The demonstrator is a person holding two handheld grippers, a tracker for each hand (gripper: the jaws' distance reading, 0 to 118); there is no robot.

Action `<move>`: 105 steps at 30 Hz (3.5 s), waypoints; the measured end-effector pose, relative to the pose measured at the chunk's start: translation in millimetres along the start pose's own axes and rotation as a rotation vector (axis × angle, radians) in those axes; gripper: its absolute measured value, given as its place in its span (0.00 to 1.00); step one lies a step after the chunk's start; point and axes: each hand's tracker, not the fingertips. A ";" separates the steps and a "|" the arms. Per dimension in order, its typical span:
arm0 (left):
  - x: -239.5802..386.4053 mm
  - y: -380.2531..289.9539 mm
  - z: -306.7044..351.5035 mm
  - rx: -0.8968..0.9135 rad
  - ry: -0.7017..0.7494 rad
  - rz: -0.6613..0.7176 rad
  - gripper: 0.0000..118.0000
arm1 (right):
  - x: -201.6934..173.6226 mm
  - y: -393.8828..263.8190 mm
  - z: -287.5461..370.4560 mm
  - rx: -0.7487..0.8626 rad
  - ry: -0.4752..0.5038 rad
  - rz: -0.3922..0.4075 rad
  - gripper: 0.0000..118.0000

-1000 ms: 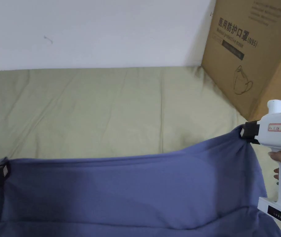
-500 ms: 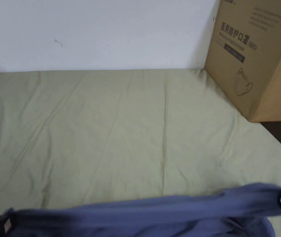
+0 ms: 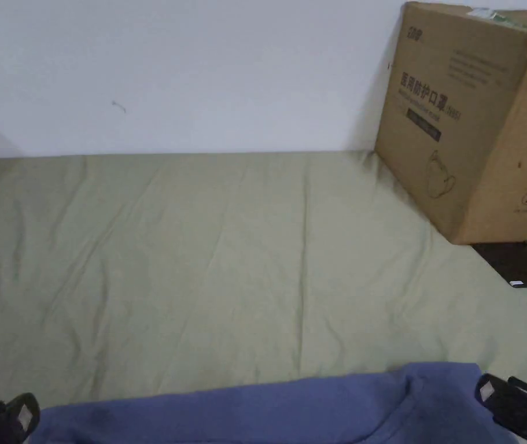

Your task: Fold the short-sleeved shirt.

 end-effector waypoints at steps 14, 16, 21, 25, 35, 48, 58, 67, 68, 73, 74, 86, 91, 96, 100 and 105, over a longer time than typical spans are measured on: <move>157.1 -20.5 76.2 0.602 0.116 -0.286 0.00 | -164.5 -24.7 104.0 0.639 0.107 0.428 0.01; 158.7 -18.1 76.3 0.582 0.122 -0.283 0.00 | -165.5 -21.2 103.4 0.573 0.169 0.395 0.01; 116.5 8.8 69.3 0.396 0.055 -0.194 0.01 | -154.8 -17.0 100.8 0.496 0.185 0.393 0.01; 28.0 40.9 13.1 -0.157 -0.167 0.032 0.01 | -146.9 -16.5 101.3 0.450 0.189 0.404 0.01; -117.9 -25.3 -79.5 -0.485 -0.183 0.381 0.90 | -157.1 -29.1 69.8 0.294 0.162 0.468 0.01; -116.2 -73.9 -159.6 -0.508 -0.631 0.678 0.85 | -181.5 -37.8 29.8 0.146 0.155 0.524 0.01; -90.2 -49.0 -152.2 -0.530 -0.278 0.273 0.07 | -193.0 -45.2 27.4 0.090 0.196 0.554 0.01; -75.4 11.1 -55.0 -0.378 0.302 -0.347 0.07 | -181.9 -41.6 47.2 0.122 0.228 0.542 0.01; -73.7 12.3 -52.7 -0.393 0.347 -0.378 0.07 | -178.7 -41.8 49.6 0.120 0.233 0.535 0.01; -15.8 19.4 -50.5 -0.374 -0.018 -0.109 0.07 | -164.9 -42.1 58.6 0.120 0.226 0.524 0.01; 4.0 15.6 -61.1 -0.405 -0.083 -0.080 0.07 | -161.8 -40.9 60.2 0.122 0.217 0.519 0.01; 103.4 -19.5 -124.0 -0.524 -0.318 0.136 0.94 | -129.9 -30.1 73.0 0.118 0.160 0.436 0.01; 79.1 -10.8 -96.0 -0.443 -0.286 0.049 0.73 | -122.7 -31.4 65.4 0.105 0.154 0.406 0.01; 85.3 -35.6 -109.9 -0.448 -0.195 -0.097 0.02 | -118.9 -34.2 58.4 0.087 0.163 0.372 0.01; 99.8 -67.8 -147.9 -0.541 -0.183 -0.112 0.02 | -114.2 -37.0 53.1 0.063 0.157 0.373 0.01; 129.5 -110.9 -190.0 -0.700 -0.171 -0.181 0.02 | -104.1 -36.3 45.6 0.034 0.125 0.356 0.01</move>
